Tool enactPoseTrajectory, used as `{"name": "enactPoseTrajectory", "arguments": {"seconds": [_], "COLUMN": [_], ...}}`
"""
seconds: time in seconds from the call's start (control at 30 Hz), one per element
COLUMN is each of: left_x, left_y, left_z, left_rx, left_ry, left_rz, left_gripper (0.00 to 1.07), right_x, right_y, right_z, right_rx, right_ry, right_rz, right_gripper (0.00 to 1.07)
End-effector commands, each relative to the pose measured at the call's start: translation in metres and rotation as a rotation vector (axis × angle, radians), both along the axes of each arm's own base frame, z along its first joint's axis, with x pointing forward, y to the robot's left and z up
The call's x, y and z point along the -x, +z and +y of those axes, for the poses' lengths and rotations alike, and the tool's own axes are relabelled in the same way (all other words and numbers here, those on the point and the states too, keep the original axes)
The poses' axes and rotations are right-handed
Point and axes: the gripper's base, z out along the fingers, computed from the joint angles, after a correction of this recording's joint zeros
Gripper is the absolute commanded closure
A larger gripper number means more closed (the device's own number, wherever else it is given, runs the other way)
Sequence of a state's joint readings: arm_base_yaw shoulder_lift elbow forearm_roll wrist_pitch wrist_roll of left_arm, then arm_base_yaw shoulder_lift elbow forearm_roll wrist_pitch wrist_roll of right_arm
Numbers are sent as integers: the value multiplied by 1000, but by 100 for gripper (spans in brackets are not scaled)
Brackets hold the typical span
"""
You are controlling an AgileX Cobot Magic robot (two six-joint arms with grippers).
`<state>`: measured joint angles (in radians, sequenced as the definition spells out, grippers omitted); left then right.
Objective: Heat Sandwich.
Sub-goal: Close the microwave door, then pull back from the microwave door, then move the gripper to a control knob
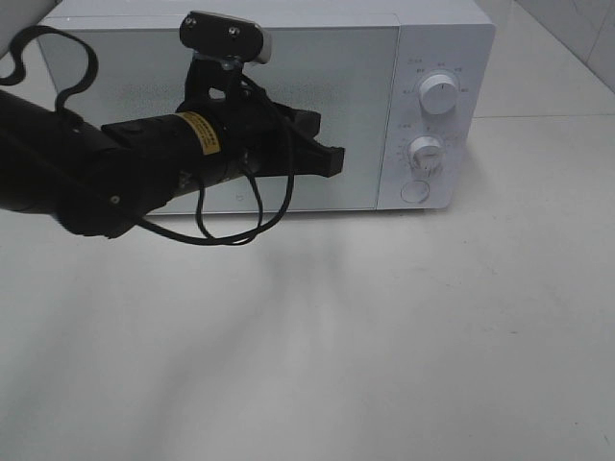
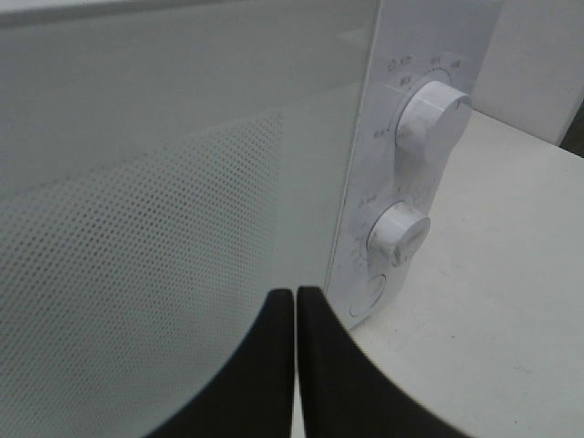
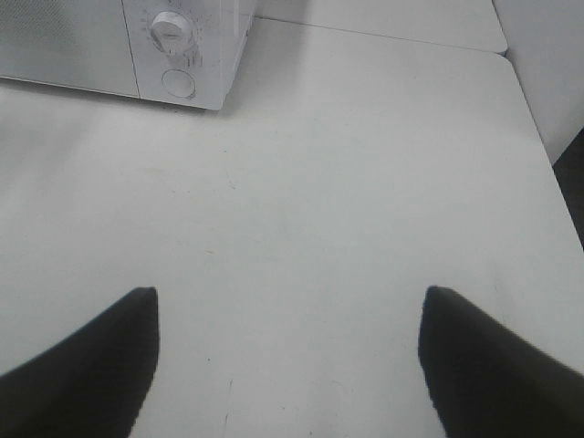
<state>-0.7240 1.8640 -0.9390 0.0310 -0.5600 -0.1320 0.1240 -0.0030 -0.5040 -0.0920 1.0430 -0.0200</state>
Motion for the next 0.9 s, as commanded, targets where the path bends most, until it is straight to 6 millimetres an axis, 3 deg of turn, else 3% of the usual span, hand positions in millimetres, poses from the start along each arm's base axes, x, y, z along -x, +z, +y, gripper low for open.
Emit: {"name": "enactPoseTrajectory", "arguments": {"seconds": [0.03, 0.1, 0.17, 0.23, 0.27, 0.3, 0.33, 0.37, 0.67, 0.9], "left_x": [14, 19, 31, 38, 38, 43, 46, 48, 67, 75], "left_y": [9, 10, 13, 17, 17, 17, 17, 17, 10, 21], "left_z": [10, 14, 25, 32, 32, 37, 40, 42, 61, 84], "left_rx": [6, -4, -30, -52, -52, -78, -105, -130, -384, -474], "left_ry": [1, 2, 12, 17, 17, 31, 34, 37, 39, 106], "left_rz": [21, 33, 94, 131, 131, 190, 221, 247, 451, 590], "left_gripper": [104, 100, 79, 51, 51, 21, 7, 1, 3, 3], "right_x": [3, 3, 3, 3, 3, 3, 3, 3, 3, 3], "right_y": [0, 0, 0, 0, 0, 0, 0, 0, 0, 0], "right_z": [-1, -1, -1, -1, -1, -1, -1, -1, -1, -1], "right_rx": [-6, -6, -6, -6, -6, -6, -6, -6, -6, -7], "right_ry": [-11, -11, -11, -11, -11, -11, -11, -11, -11, -12], "right_rz": [-33, -33, -33, -33, -33, -33, -33, -33, -33, -33], "right_gripper": [31, 31, 31, 31, 31, 31, 31, 31, 31, 31]}}
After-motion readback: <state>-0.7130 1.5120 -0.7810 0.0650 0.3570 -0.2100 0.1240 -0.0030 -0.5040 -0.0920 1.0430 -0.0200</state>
